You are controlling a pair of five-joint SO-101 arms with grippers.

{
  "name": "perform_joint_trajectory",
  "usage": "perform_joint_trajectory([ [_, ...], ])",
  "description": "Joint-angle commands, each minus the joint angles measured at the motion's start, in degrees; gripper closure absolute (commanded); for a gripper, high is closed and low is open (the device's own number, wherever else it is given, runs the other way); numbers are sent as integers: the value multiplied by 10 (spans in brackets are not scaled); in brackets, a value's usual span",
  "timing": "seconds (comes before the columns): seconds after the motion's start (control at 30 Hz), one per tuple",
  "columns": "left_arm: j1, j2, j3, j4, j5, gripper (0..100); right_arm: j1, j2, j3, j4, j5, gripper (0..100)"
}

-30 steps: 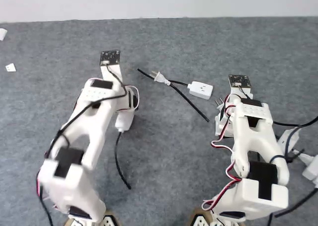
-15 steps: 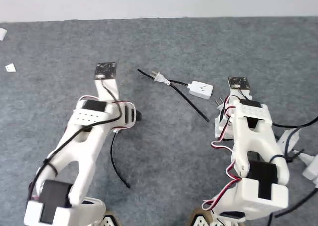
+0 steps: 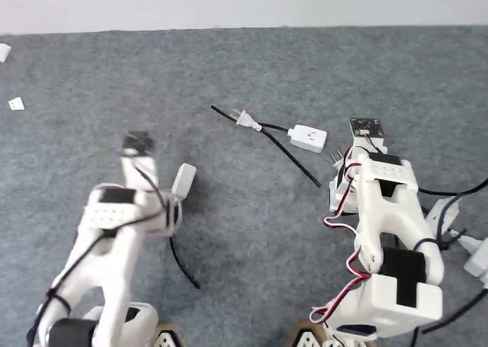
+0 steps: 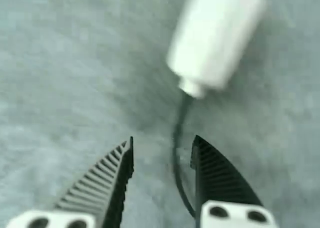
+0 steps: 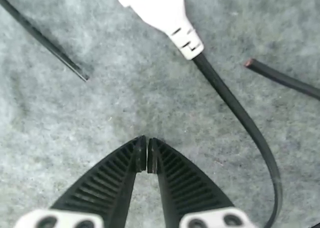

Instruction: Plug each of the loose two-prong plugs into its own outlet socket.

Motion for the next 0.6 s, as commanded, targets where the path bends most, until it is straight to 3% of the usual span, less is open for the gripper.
perform_joint_trajectory([
  [0.0,87,-51,39,10,-43,823,-3,-9,-4,-2,1,990],
  [0.07,115,-52,60,8,-44,823,-3,-9,-4,-2,1,990],
  [0.37,123,-51,81,-11,-44,829,-3,-9,-4,-4,1,990],
  [0.57,139,-57,85,-1,-48,957,-3,-9,-4,-4,1,990],
])
